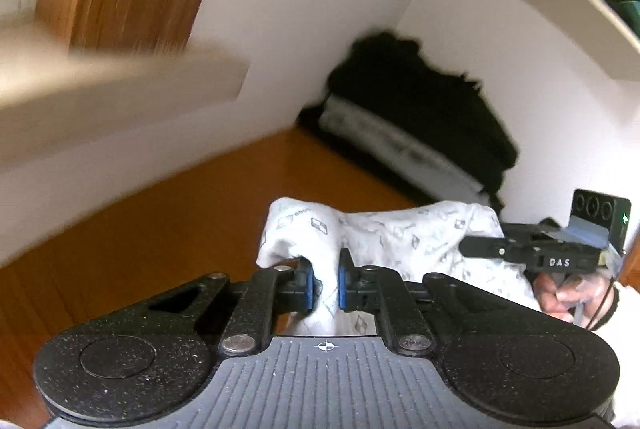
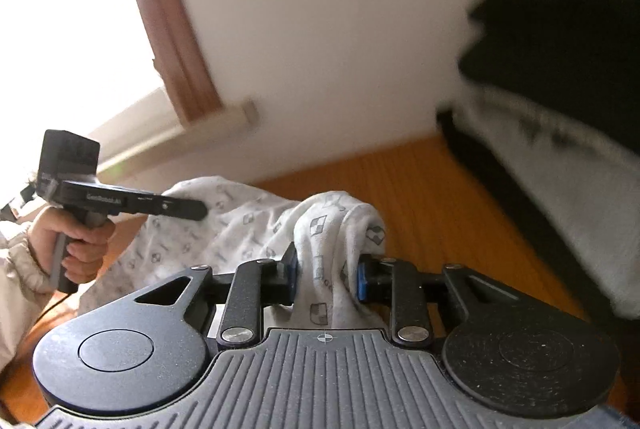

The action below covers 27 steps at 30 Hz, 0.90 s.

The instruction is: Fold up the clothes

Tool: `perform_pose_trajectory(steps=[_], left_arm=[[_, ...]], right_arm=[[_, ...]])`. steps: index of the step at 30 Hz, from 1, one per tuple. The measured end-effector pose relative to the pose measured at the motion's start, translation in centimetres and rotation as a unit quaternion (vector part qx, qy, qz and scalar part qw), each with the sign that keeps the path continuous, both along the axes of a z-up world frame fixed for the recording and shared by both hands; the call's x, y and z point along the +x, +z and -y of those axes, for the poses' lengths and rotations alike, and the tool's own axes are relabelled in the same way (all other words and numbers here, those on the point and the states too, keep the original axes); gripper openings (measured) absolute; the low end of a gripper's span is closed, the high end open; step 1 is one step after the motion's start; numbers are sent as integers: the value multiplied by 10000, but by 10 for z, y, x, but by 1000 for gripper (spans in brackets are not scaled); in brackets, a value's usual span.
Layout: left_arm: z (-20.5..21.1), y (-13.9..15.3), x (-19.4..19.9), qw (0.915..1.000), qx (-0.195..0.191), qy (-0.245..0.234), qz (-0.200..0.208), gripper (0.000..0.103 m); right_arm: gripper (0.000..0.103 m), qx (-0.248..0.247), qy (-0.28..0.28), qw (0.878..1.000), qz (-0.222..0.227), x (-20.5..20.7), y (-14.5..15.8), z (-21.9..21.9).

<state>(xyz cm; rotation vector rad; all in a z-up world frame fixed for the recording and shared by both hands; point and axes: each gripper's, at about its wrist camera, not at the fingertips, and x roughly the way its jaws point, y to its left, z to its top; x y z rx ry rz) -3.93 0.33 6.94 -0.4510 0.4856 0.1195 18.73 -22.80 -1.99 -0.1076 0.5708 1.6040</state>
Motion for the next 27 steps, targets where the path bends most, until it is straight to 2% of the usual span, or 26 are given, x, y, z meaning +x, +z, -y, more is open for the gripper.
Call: perform_pose_trajectory(steps=[4,7,13,16,19,24,27], left_arm=[[16,34,-9,9980,396,-41,493,11],[28,61,-17,9933,648,-32,952,11],[52,123,-4,9748,1235,-123,1853,11],[56,157,17,9675,1338,-163,2140,11],[58,191,60,9607,1522,-245,2307,11],[47,246,157,9565,1746,-453,2292,11],[42,239,235,9609,1848,-581,1980,11]], right_arm=[[26,610,-134,9963,583,-22,31,25],[25,1048,-207,9902,895,-32,56,44],[25,1899,-418,9695,1493,-35,112,66],[25,2207,-603,9592,1662,-19,141,68],[24,2468,-839,9490,1774,9,169,69],[24,2672,-1400,9393,1632,80,208,66],[24,2556,-1886,9374,1425,132,212,60]])
